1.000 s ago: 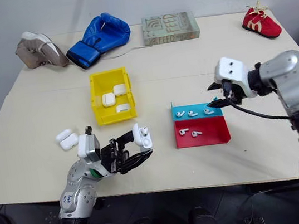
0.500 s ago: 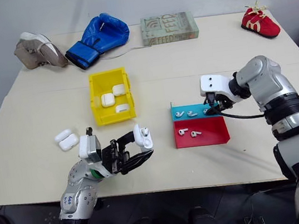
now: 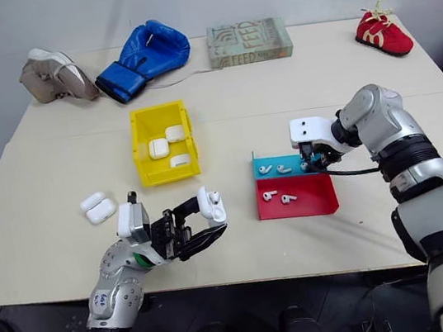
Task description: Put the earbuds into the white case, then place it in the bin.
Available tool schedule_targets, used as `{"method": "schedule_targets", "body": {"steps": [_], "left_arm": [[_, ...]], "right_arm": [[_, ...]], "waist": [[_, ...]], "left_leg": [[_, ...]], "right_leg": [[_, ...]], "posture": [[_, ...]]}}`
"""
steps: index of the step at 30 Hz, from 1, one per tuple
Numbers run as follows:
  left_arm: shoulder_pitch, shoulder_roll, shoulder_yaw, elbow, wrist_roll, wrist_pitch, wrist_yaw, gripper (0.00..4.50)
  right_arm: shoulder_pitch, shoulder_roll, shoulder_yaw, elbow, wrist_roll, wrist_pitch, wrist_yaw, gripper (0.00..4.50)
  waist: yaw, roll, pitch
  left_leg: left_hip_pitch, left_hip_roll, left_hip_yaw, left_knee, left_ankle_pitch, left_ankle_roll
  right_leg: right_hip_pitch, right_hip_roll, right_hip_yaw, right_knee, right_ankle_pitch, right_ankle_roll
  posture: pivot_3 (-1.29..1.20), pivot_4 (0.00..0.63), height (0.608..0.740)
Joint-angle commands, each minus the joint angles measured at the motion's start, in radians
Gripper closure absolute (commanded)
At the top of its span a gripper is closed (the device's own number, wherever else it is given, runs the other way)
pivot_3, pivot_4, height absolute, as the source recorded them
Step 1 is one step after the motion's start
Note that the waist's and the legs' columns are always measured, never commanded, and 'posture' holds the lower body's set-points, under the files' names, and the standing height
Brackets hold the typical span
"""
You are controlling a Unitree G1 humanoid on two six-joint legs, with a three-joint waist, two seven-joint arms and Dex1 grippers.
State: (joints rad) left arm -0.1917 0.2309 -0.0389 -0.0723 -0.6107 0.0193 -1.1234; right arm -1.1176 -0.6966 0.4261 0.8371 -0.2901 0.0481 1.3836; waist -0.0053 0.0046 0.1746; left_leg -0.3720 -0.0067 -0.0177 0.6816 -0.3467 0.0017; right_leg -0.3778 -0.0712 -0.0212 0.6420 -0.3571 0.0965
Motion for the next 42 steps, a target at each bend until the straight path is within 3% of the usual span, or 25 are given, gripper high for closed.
{"method": "schedule_targets", "body": {"steps": [1,10,13,16,17,31,34,39,42], "left_arm": [[0.000,0.004,-0.001,-0.047,0.001,-0.017,0.003,1.72],[0.002,0.011,-0.002,-0.050,0.000,-0.020,0.008,1.72],[0.003,0.013,-0.002,-0.053,-0.001,-0.020,0.009,1.72],[0.000,0.014,-0.001,-0.051,-0.002,-0.020,0.010,1.72],[0.000,0.014,0.000,-0.051,-0.002,-0.019,0.010,1.72],[-0.029,0.009,-0.004,-0.024,-0.004,-0.021,-0.001,1.72],[-0.052,-0.002,-0.002,-0.009,-0.012,-0.019,-0.001,1.72],[-0.095,-0.020,0.013,0.023,-0.028,-0.018,-0.009,1.72],[-0.127,-0.037,0.024,0.043,-0.055,-0.011,-0.024,1.72]], "right_arm": [[-0.022,0.000,-0.005,0.010,-0.015,0.007,0.008,2.35],[-0.021,0.005,-0.001,0.018,-0.029,0.022,0.018,2.35],[-0.019,0.003,0.002,0.021,-0.036,0.025,0.024,2.94],[-0.019,0.007,0.000,0.026,-0.038,0.023,0.026,3.94],[-0.020,0.008,0.000,0.027,-0.037,0.023,0.028,4.08],[0.017,-0.009,-0.066,-0.054,0.034,0.069,0.045,4.08],[0.033,-0.046,-0.152,-0.160,0.124,0.136,0.072,4.08],[0.134,-0.061,-0.390,-0.451,0.400,0.420,0.072,4.08],[0.273,-0.005,-0.598,-0.730,0.692,0.667,0.023,4.08]], "waist": [[0.000,0.000,0.000],[0.000,0.000,0.000],[0.000,0.000,0.000],[0.000,0.000,0.000],[0.000,0.000,0.000],[0.000,0.000,0.000],[0.003,0.000,0.000],[0.006,0.000,0.000],[0.006,0.000,0.000]], "left_leg": [[0.000,0.000,0.000,0.000,0.000,0.000],[0.000,0.000,0.000,0.000,0.000,0.000],[0.000,0.000,0.000,0.000,0.000,0.000],[0.000,0.000,0.000,0.000,0.000,0.000],[0.000,0.000,0.000,0.000,0.000,0.000],[0.000,0.000,0.000,0.000,0.000,0.000],[0.000,0.000,0.000,0.001,0.000,0.000],[-0.002,0.000,-0.002,0.000,0.000,0.000],[-0.001,0.000,-0.002,0.001,0.000,0.000]], "right_leg": [[0.000,0.000,0.000,0.000,0.000,0.000],[0.000,0.000,0.000,0.000,0.000,0.000],[0.000,0.000,0.000,0.000,0.000,0.000],[0.000,0.000,0.000,0.000,0.000,0.000],[0.000,0.000,0.000,0.000,0.000,0.000],[0.000,0.000,0.000,0.001,0.000,0.000],[0.000,0.000,0.000,0.001,0.000,0.000],[-0.001,0.000,-0.002,0.001,0.000,0.000],[0.000,0.000,-0.002,0.001,0.000,0.000]], "posture": [[0.00,0.150,0.740],[0.00,0.150,0.740],[0.00,0.150,0.740],[0.00,0.150,0.740],[0.00,0.150,0.740],[0.00,0.150,0.740],[0.00,0.150,0.740],[0.00,0.150,0.740],[0.00,0.150,0.740]]}}
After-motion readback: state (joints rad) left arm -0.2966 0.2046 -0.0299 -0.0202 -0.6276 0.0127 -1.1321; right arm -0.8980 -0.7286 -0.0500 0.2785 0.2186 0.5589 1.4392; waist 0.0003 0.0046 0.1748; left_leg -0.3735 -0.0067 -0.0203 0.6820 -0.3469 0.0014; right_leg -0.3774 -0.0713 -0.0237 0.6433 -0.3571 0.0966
